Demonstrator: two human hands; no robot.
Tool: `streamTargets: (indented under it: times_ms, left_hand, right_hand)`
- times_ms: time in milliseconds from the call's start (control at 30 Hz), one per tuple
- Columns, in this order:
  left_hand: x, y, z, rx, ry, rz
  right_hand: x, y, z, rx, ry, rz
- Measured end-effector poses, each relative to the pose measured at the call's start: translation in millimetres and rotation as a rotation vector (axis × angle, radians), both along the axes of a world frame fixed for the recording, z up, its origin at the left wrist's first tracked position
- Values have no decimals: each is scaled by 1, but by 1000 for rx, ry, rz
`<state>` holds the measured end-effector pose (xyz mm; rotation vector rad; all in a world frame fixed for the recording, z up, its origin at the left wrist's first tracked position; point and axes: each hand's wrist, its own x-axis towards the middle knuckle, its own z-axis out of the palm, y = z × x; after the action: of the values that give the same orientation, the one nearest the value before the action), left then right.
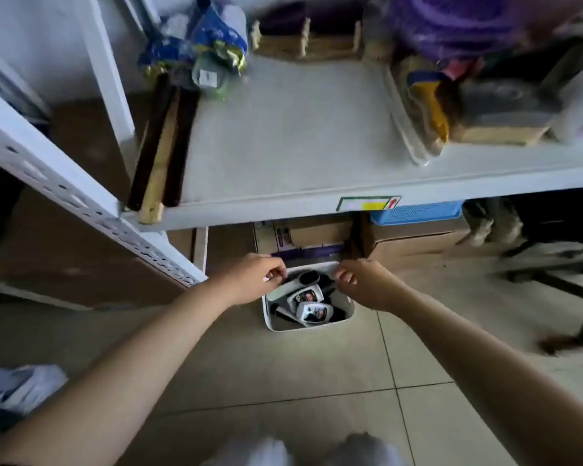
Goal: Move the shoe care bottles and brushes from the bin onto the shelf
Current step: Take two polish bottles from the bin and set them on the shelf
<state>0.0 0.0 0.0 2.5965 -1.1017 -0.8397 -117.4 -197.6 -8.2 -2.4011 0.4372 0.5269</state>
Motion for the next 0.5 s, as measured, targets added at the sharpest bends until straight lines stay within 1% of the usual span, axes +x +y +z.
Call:
streamTargets:
  times_ms: [67,133,233,333,433,500]
  left_hand:
    - [6,-4,-43,-36,68,13]
    - [11,-5,-89,-32,84,13]
    - [19,-4,-144,-54,108,20]
    - [25,-5,-189,-52,83,4]
    - [25,-6,-228,-5,46,-25]
    - [23,-10,-245,29,44,-47]
  right_hand:
    - [8,3,-44,21,27,-11]
    - [15,4,-87,46,75,-13]
    - [23,6,-142,3,56,3]
    - [29,8,-187,-69,42,52]
    - [32,9,-229,-60,87,34]
    - [33,10,-245,-42,116,6]
